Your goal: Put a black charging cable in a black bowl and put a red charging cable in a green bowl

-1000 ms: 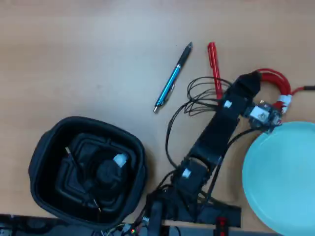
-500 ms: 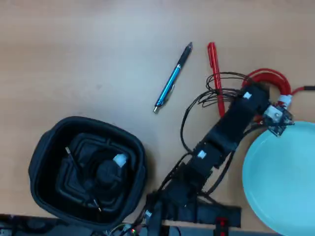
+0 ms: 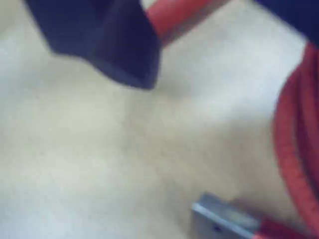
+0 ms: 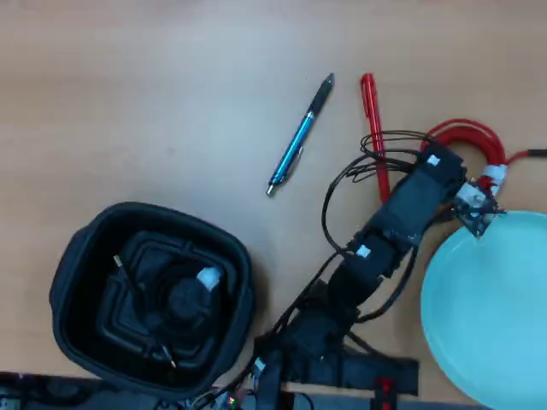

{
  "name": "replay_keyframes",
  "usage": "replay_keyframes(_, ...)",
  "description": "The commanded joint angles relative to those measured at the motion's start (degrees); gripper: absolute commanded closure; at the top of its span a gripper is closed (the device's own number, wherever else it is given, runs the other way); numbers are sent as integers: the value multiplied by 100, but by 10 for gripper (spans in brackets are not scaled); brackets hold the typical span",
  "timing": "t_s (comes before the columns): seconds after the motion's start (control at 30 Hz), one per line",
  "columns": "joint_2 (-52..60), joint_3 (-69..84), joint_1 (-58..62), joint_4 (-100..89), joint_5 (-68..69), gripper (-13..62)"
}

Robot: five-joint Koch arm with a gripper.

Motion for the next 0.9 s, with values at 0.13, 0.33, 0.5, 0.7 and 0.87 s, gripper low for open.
replay_keyframes(0.13, 53, -501, -18, 193, -18, -56)
replay_keyframes(0.33, -9, -519, 0, 114, -18, -51)
replay_keyframes(0.5, -149, -598, 0, 97, -53, -47)
replay_keyframes(0.7, -167, -659, -18, 141, -35, 32)
replay_keyframes(0.87, -132, -694, -26, 62, -26, 308)
